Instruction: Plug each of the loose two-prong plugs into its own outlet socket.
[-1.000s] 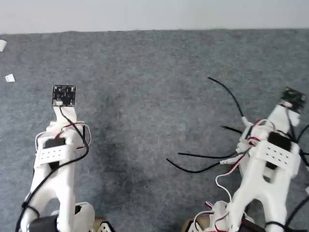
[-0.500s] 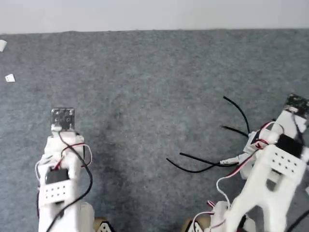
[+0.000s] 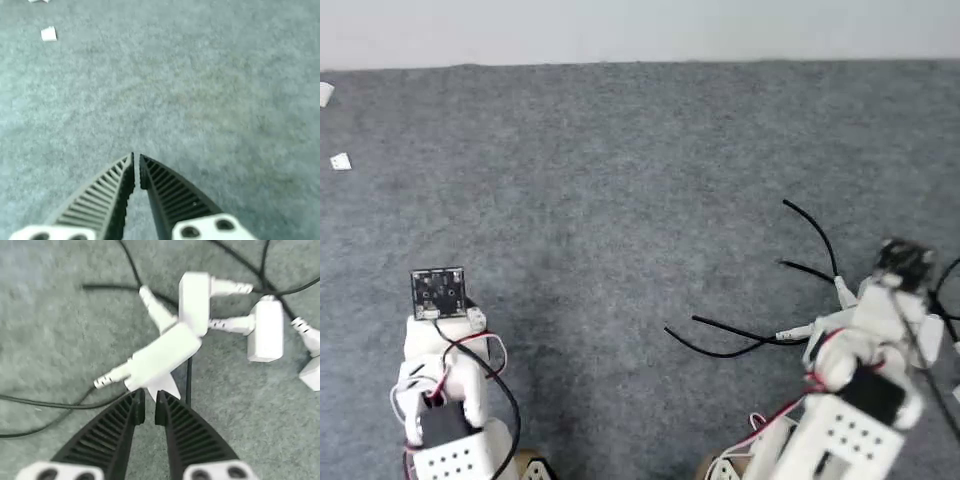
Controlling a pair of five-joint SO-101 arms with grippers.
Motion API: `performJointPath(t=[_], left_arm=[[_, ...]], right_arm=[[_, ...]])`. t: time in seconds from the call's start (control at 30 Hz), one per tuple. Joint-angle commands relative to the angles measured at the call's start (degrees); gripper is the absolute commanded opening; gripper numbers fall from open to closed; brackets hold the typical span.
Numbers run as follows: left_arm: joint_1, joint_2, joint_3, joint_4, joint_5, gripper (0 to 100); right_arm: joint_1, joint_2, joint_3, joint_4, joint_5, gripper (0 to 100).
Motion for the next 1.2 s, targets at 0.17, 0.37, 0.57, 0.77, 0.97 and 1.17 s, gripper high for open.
performJointPath(t=[0.17, 0.37, 0.57, 0.77, 0.97, 1.17], left_arm=[[-0.1, -4.7, -1.0, 12.5, 0.2, 2], [-0.4, -4.5, -1.0, 14.2, 0.2, 2], [-0.3, -5.1, -1.0, 21.1, 0.3, 2], [-0.3, -5.2, -1.0, 21.3, 0.3, 2], [-0.3, -5.2, -1.0, 21.3, 0.3, 2], [-0.3, -5.2, -1.0, 21.3, 0.3, 2]], right_arm=[[0.4, -18.3, 17.6, -0.4, -3.6, 4.4], [0.4, -31.7, 26.9, 3.8, -3.7, 4.0], [0.7, -29.0, 28.7, 1.8, -3.5, 3.9], [0.7, -30.6, 28.8, 2.3, -3.5, 3.9], [0.7, -30.6, 28.8, 2.3, -3.5, 3.9], [0.7, -30.6, 28.8, 2.3, -3.5, 3.9]])
